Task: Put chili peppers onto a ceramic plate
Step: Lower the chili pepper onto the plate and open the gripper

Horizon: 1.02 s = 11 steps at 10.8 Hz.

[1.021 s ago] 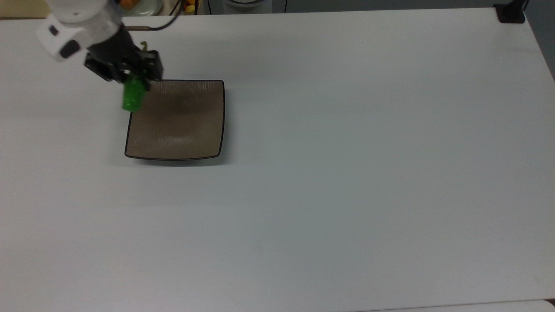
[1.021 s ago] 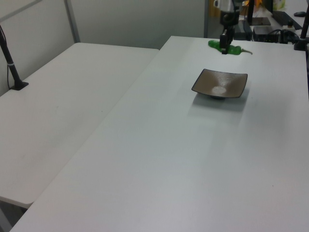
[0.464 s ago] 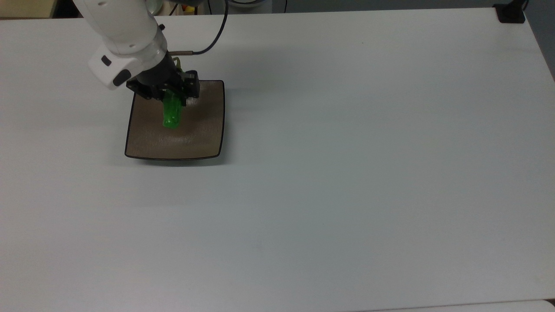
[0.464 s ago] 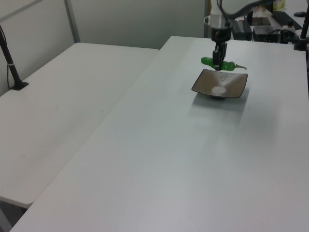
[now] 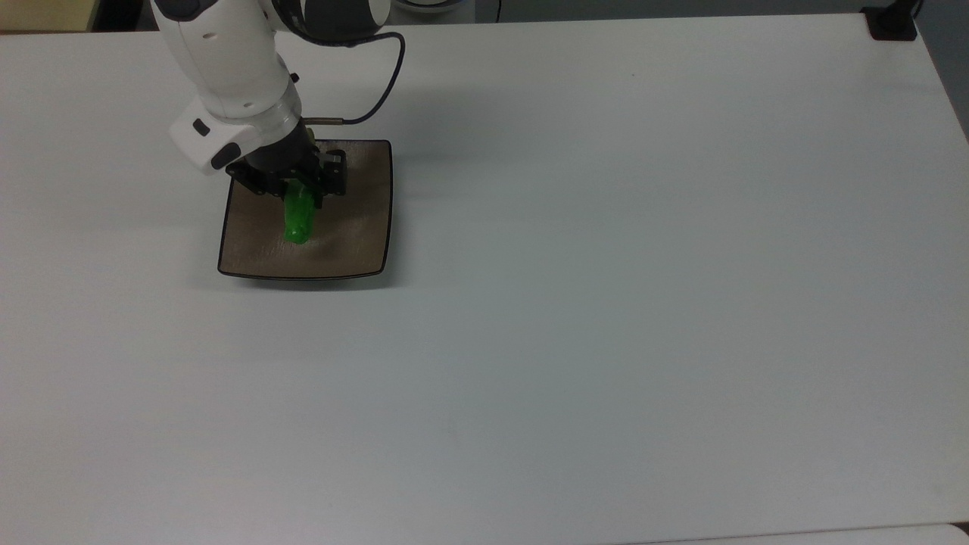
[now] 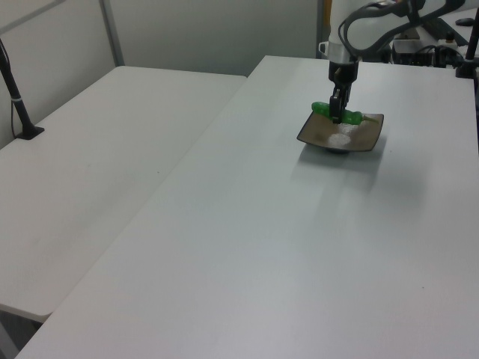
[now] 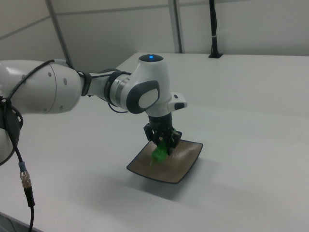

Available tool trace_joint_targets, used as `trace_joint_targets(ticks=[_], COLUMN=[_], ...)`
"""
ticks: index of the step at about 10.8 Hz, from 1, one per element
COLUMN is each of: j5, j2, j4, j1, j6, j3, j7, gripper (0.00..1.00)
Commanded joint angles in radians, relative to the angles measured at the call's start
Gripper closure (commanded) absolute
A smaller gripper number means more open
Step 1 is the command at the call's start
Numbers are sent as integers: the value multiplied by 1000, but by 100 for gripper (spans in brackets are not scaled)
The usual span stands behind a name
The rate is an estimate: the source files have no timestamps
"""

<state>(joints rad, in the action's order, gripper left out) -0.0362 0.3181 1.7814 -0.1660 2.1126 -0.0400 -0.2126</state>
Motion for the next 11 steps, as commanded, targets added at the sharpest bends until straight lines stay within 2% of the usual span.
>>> trace_joint_targets(ticks=[1,4,11], j5=[15,15,16], j2=[-16,-14,19], j4=[52,87,87], j1=[8,10,28], j6=[70,116,142], j3=[5,5,3], j7=[22,22,39], gripper=[64,64,62])
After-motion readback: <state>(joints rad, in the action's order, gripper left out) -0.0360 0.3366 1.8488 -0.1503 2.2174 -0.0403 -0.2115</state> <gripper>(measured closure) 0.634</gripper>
